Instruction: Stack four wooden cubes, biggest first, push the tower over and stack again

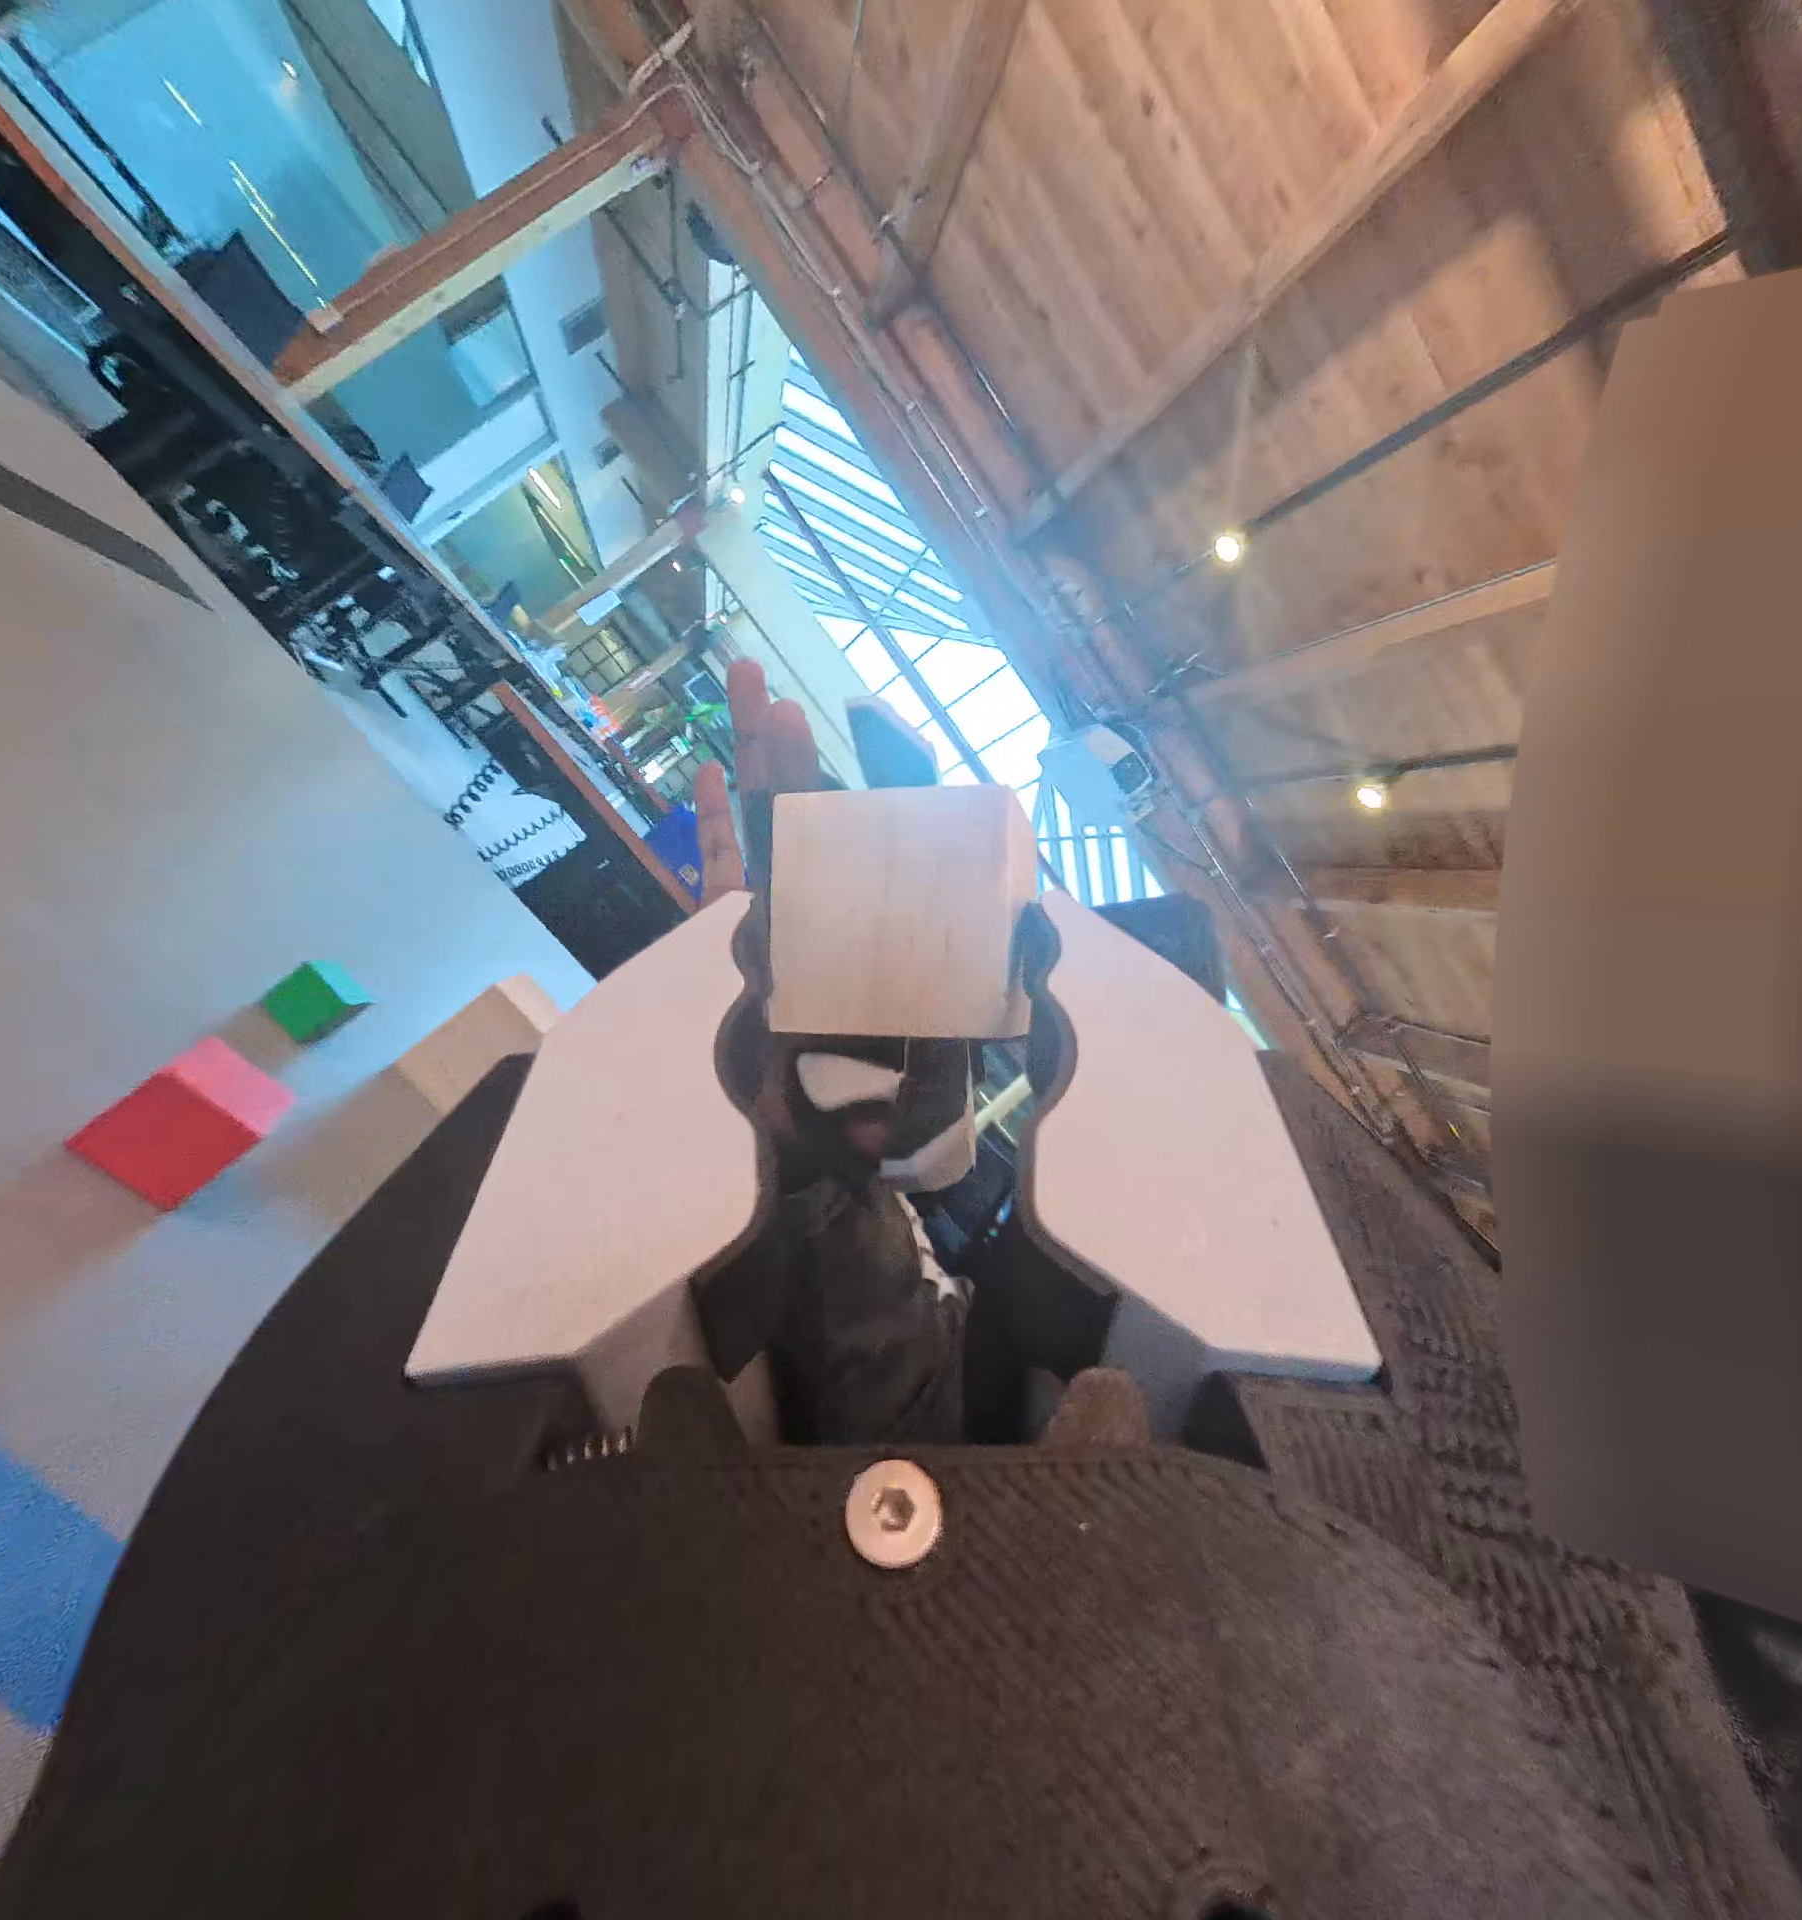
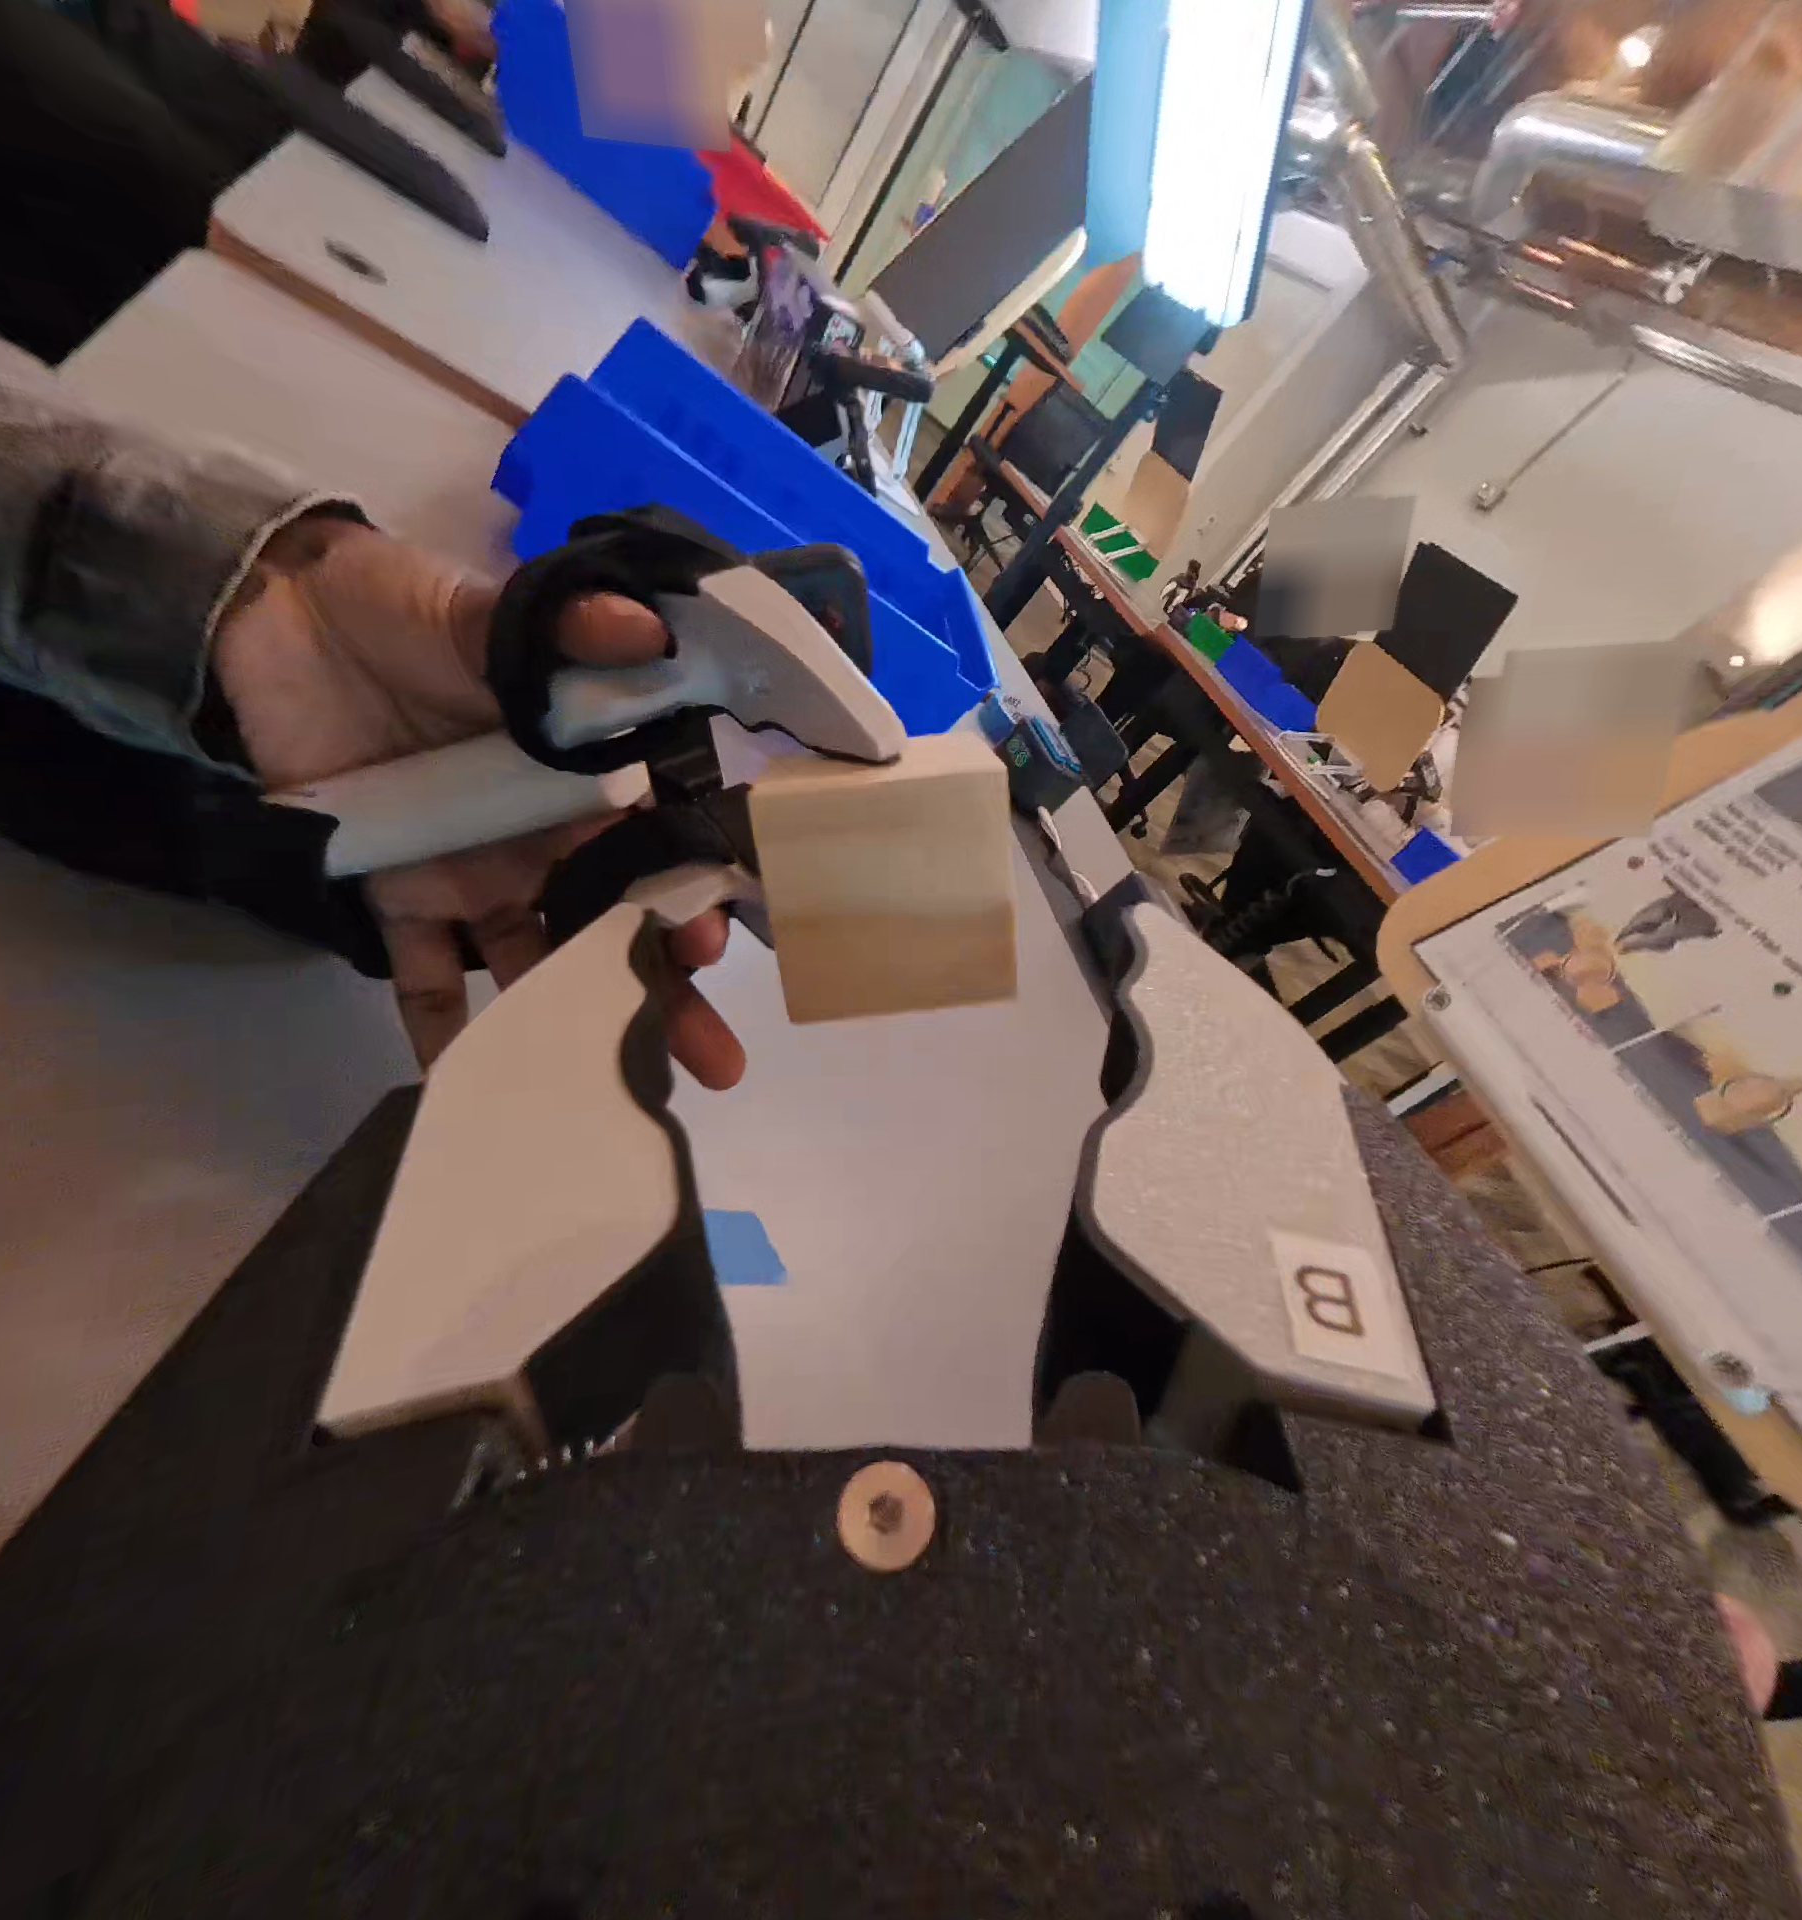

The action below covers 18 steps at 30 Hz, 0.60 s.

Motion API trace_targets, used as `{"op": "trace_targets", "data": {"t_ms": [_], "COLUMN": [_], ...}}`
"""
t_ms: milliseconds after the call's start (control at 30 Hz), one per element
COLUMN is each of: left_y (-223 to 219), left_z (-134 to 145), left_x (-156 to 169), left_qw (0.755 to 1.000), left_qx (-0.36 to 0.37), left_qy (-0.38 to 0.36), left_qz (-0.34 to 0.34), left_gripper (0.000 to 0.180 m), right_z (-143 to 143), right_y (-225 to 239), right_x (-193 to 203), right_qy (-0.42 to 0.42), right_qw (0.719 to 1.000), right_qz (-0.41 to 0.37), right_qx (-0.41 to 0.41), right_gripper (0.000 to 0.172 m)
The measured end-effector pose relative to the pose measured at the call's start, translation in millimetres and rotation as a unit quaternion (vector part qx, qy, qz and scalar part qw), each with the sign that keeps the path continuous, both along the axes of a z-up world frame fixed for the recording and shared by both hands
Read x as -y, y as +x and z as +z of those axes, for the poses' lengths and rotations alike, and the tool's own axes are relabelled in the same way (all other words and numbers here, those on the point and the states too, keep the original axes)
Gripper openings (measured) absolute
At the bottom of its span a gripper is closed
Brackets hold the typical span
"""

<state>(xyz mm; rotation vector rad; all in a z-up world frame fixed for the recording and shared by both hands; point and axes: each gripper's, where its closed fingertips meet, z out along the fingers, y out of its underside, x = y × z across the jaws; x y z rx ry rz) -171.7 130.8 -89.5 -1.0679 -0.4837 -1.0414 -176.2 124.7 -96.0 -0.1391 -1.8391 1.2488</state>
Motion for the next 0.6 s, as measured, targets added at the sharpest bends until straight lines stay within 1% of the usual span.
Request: {"op": "trace_targets", "data": {"t_ms": [33,100,133,167,200,233,267,300,333,367,400,433,467,500,533,600], "left_y": [3.4,7.7,8.7,10.8,14.5,16.4,15.9,13.9,10.1,5.2,1.5,-1.1,-1.2,1.4,4.7,8.5], "left_z": [-0.9,-2.4,-1.7,-2.7,-4.2,-6.5,-9.8,-15.1,-24.2,-35.2,-46.7,-56.8,-64.9,-71.0,-74.7,-77.5], "left_x": [-1.8,-4.6,-4.7,-4.9,-4.0,-2.6,-1.0,0.8,2.3,3.5,5.3,6.9,7.9,8.1,7.6,5.4], "left_qw": [1.000,1.000,1.000,0.999,0.997,0.993,0.984,0.968,0.943,0.908,0.867,0.828,0.802,0.793,0.799,0.820], "left_qx": [-0.001,-0.004,-0.003,-0.018,-0.055,-0.107,-0.169,-0.240,-0.318,-0.397,-0.472,-0.531,-0.567,-0.580,-0.573,-0.546], "left_qy": [-0.004,-0.010,-0.010,-0.019,-0.029,-0.041,-0.056,-0.073,-0.099,-0.126,-0.148,-0.163,-0.168,-0.168,-0.165,-0.156], "left_qz": [-0.007,-0.014,-0.020,-0.028,-0.038,-0.037,-0.025,-0.005,0.020,0.046,0.066,0.080,0.085,0.082,0.077,0.073], "left_gripper": [0.047,0.047,0.047,0.046,0.045,0.049,0.062,0.077,0.090,0.102,0.111,0.116,0.121,0.123,0.124,0.126], "right_z": [0.7,5.5,5.1,3.8,2.5,2.7,3.0,2.1,-0.9,-6.1,-12.4,-19.6,-27.0,-34.1,-39.7,-50.7], "right_y": [1.9,5.7,7.2,8.3,10.3,14.1,17.2,19.2,21.3,24.2,27.8,33.5,41.1,49.5,56.3,70.5], "right_x": [2.0,2.4,2.2,1.2,-0.7,-3.9,-10.7,-21.4,-35.2,-51.5,-70.3,-90.0,-110.3,-130.3,-149.8,-182.0], "right_qy": [0.012,0.029,0.039,0.047,0.051,0.049,0.051,0.062,0.083,0.112,0.146,0.181,0.216,0.248,0.274,0.321], "right_qw": [1.000,0.999,0.998,0.998,0.999,0.998,0.997,0.995,0.990,0.981,0.969,0.951,0.929,0.905,0.881,0.838], "right_qz": [0.002,0.004,0.005,0.007,0.013,0.024,0.029,0.025,0.016,0.005,-0.011,-0.024,-0.038,-0.053,-0.074,-0.100], "right_qx": [-0.012,-0.042,-0.045,-0.034,-0.014,0.014,0.045,0.077,0.114,0.156,0.202,0.248,0.296,0.342,0.378,0.431], "right_gripper": [0.073,0.048,0.045,0.045,0.045,0.045,0.045,0.045,0.045,0.045,0.045,0.045,0.045,0.045,0.045,0.045]}}
